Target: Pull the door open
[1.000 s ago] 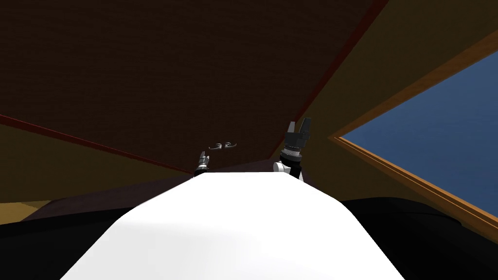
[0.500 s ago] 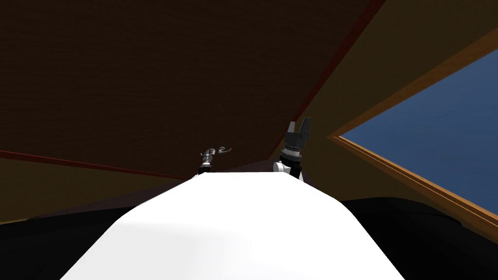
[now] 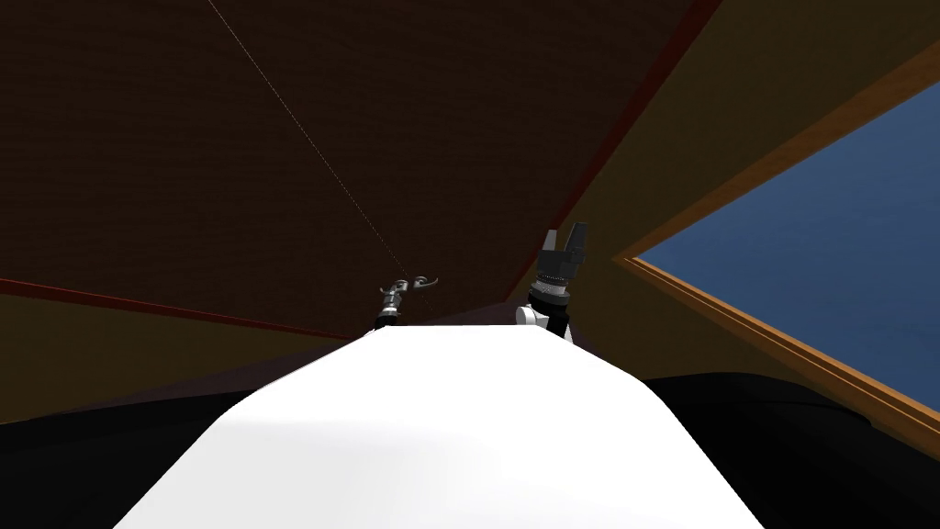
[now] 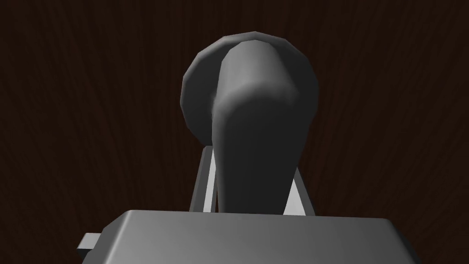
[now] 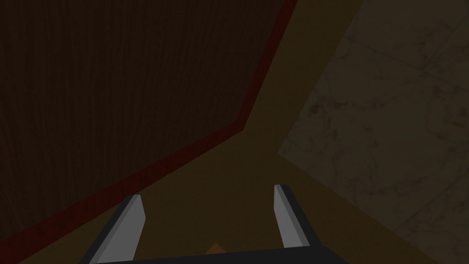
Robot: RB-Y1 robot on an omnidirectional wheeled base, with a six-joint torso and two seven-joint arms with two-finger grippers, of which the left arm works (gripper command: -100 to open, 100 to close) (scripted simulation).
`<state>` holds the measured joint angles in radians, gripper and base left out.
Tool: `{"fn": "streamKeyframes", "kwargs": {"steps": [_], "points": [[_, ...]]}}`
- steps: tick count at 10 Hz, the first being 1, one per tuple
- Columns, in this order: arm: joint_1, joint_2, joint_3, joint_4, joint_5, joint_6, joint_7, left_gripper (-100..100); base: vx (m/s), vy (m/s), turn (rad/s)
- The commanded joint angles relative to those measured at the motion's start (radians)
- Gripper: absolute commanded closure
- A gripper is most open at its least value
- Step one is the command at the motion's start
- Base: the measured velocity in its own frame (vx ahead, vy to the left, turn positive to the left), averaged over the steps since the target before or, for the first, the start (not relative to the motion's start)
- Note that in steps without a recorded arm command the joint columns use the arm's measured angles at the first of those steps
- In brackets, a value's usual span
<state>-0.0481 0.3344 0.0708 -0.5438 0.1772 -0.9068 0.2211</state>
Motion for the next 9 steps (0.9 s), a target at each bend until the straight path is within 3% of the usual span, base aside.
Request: {"fn": "streamKeyframes", "kwargs": {"steps": [1, 3, 4, 5, 6, 9], "points": [[0.025, 0.028, 0.020, 0.015, 0.013, 0.002, 0.002, 100, -0.115, 0.083, 0.116], [0.040, 0.045, 0.029, 0.024, 0.022, 0.003, 0.004, 100, -0.198, 0.066, 0.087], [0.040, 0.045, 0.029, 0.024, 0.022, 0.003, 0.004, 100, -0.123, 0.020, 0.027], [0.052, 0.062, 0.034, 0.033, 0.030, 0.003, 0.006, 100, -0.178, 0.017, 0.096], [0.066, 0.050, 0.012, -0.016, 0.016, 0.000, 0.018, -100, -0.226, -0.042, -0.081], [0.072, 0.050, -0.024, -0.036, -0.002, -0.022, 0.046, -100, -0.166, -0.095, -0.076]]}}
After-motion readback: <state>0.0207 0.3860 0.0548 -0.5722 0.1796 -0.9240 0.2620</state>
